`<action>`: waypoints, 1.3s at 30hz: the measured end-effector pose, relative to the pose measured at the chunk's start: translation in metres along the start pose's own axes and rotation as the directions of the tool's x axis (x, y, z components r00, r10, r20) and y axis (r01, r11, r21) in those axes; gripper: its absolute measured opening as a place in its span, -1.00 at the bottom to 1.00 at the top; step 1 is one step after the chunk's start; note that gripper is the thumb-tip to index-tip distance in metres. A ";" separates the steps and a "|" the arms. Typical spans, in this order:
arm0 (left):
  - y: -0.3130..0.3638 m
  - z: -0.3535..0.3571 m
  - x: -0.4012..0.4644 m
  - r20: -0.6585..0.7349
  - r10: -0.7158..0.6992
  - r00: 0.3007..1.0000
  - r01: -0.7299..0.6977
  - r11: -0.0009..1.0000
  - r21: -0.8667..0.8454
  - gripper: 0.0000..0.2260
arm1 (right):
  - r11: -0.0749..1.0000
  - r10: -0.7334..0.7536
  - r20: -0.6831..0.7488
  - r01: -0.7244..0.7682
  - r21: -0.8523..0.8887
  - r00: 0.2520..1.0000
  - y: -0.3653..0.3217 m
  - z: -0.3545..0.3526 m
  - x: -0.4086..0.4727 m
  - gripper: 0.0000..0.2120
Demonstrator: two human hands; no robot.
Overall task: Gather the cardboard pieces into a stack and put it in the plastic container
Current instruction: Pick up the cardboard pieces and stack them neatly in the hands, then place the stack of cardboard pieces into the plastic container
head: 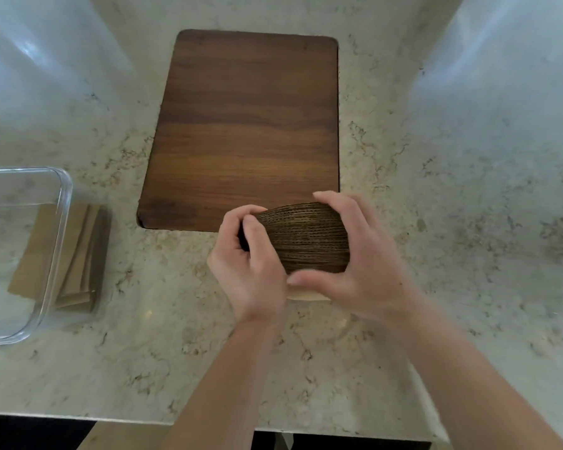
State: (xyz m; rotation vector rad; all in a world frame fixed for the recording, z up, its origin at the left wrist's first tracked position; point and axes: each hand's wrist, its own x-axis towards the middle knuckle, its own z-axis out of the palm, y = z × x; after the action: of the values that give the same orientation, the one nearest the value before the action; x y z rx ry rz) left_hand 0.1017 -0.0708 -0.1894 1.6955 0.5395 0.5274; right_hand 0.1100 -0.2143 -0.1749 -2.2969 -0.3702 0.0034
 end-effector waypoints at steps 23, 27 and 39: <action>0.021 -0.035 -0.011 0.391 0.084 0.916 -0.105 0.994 0.032 -0.55 | 0.942 0.080 0.419 0.069 -0.329 0.904 -0.049 -0.030 0.026 -0.29; 0.040 -0.067 -0.001 0.684 0.187 0.705 -0.375 0.917 0.135 -0.37 | 0.991 0.097 0.607 -0.017 -0.135 0.789 -0.060 -0.053 0.021 -0.27; 0.118 -0.160 -0.009 0.450 -0.260 0.854 0.307 0.951 -0.034 -0.65 | 0.821 0.231 0.693 -0.519 0.238 0.683 -0.156 -0.072 0.030 -0.16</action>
State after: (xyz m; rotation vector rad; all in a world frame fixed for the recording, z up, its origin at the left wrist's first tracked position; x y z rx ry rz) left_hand 0.0050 0.0271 -0.0457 1.5340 0.4096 -0.0507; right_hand 0.1057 -0.1577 -0.0098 -1.8273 -0.1782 1.0229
